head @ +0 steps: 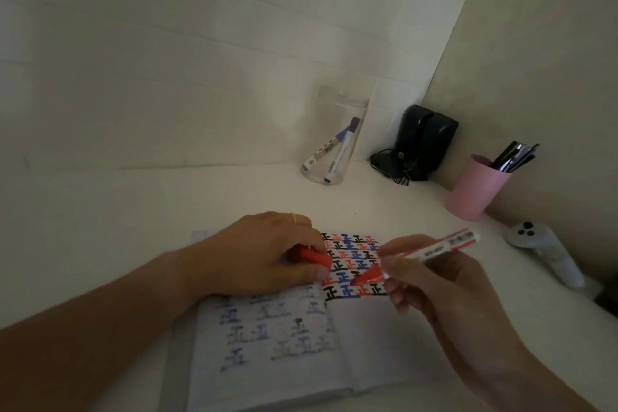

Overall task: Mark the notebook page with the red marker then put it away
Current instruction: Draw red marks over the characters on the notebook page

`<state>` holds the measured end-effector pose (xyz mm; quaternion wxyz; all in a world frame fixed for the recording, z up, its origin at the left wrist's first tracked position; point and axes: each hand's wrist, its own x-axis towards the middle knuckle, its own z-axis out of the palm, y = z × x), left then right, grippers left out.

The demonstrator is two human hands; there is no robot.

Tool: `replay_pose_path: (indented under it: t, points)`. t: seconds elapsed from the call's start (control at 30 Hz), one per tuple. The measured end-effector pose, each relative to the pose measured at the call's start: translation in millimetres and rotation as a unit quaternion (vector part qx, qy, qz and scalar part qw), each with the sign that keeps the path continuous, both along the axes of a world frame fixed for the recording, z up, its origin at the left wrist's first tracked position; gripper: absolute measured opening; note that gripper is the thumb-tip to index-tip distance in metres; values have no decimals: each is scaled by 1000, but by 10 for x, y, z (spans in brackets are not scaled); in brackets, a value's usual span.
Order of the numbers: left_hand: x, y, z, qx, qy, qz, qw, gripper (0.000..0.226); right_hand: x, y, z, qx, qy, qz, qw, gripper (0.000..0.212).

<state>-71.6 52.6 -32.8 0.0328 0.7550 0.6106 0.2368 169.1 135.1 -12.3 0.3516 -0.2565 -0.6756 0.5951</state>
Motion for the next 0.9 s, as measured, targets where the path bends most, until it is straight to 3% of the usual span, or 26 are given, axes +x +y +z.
replay_pose_path:
  t: [0.07,0.17,0.37,0.43,0.53,0.9]
  points:
    - [-12,9,-2,-3,-3,-2,1000,30,-26,-43,-115,-1,-3,-11,1000,6]
    - [-23,-3,6,-8,-8,-1,1000,30,-11,-53,-248,39,-17,-34,998,12]
    - [-23,8,13,-18,-13,-6,1000,31,-31,-106,-260,82,-35,-25,996,5]
    - [-20,3,15,-21,-14,-7,1000,31,-35,-128,-246,93,-47,-26,994,13]
    - [-21,5,15,-16,-16,-7,1000,29,-37,-115,-260,114,-64,-27,991,5]
    - [-22,4,23,-16,-19,-12,1000,32,-12,-94,-275,107,-71,-37,991,7]
